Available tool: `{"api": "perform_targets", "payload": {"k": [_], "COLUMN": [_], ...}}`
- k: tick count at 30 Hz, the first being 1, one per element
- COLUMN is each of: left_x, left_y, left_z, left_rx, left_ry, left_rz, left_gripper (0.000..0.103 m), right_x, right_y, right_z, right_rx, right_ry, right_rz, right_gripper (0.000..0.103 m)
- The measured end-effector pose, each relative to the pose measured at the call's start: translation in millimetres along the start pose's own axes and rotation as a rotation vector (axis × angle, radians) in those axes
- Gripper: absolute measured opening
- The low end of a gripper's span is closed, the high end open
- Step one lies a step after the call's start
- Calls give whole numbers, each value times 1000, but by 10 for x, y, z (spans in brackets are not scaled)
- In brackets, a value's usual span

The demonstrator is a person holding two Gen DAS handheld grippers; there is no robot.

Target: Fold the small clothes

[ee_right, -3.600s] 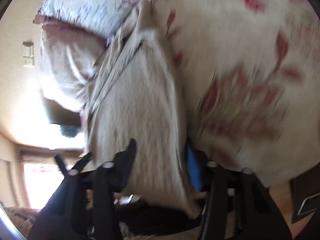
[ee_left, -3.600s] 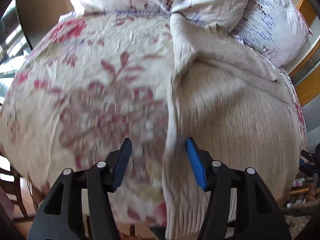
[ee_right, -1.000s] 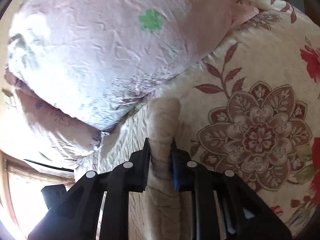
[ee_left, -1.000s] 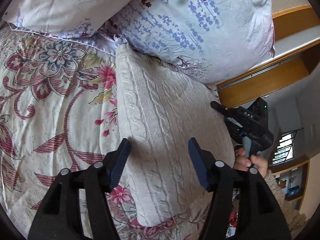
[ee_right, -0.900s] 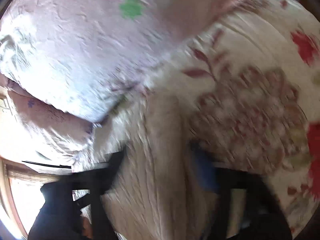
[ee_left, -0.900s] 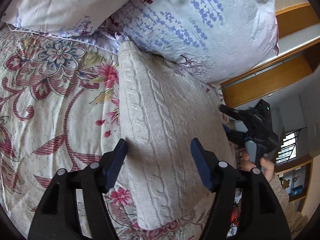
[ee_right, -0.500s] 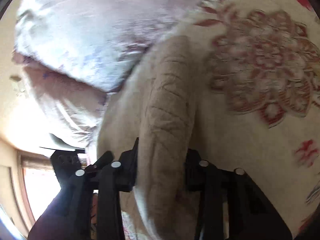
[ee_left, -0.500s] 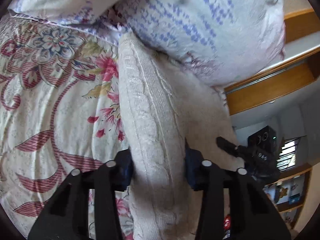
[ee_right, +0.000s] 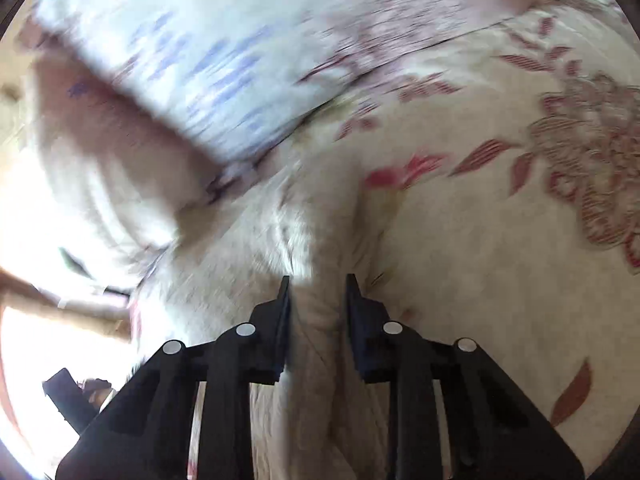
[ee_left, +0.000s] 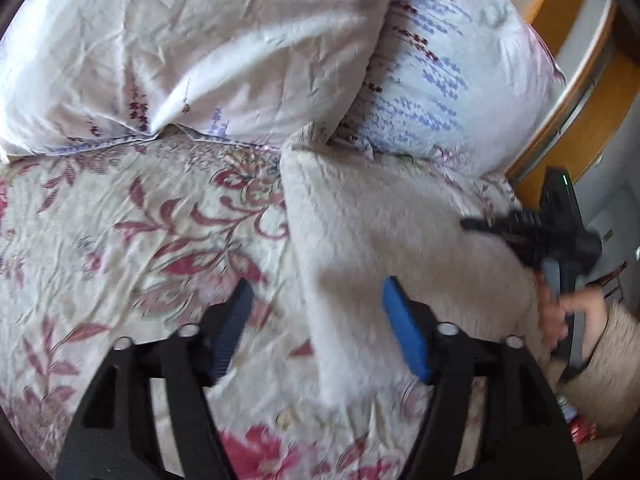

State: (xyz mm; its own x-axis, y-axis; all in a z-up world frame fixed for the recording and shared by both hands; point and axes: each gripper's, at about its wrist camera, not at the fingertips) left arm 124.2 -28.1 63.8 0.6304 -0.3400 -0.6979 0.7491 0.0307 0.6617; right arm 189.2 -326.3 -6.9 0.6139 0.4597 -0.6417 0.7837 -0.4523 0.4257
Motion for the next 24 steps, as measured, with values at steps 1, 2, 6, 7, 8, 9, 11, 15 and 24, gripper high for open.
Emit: {"api": "perform_targets", "payload": {"k": [1,2,6,7,8,9,11,15,24], "left_x": [-104,-195,-301,-262,-223,-182,-113,25,30], "left_y": [-100,-177,-531,-582,-645,-717,-770,-825,-954], "left_z": [4,5,79,87,92,107,130,147,169], "left_rx": [27,51,113,108,102,90,73,61,132], "left_ry": [26,58,132,135,140,154,172,217,276], "left_rz": [9,23,22,2,-18,-40,-57,-90,-55], "left_gripper": [92,98,101,101,101,101,101,101,101], "right_x": [-25,-63,-435,-572,-697,-793,-898,-860,-403], "right_y": [15,23,-204,-362,-476,-630,-912,-1382,-1708], "right_z": [77,85,-130,-188,-156,-157,-131,-26,-163], "right_rx": [30,47,-162,-237,-273,-303,-345,-357,-451], "right_ry": [-32,-69,-387,-484,-527,-563,-525,-435,-425], "right_rz": [19,47,226,285,311,335,333,270,108], "right_gripper": [26,29,81,89,102,102,102,102,102]}}
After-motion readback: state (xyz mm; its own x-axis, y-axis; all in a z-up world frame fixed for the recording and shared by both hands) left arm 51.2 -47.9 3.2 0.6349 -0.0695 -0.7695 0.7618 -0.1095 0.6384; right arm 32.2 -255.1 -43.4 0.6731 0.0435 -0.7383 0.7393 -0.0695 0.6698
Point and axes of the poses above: each gripper's, at about its wrist camera, not at the fingertips, and x roughly the way its jaws point, z to its right, y to its top, and after that the axes turned 5 degrees about z, right-handed
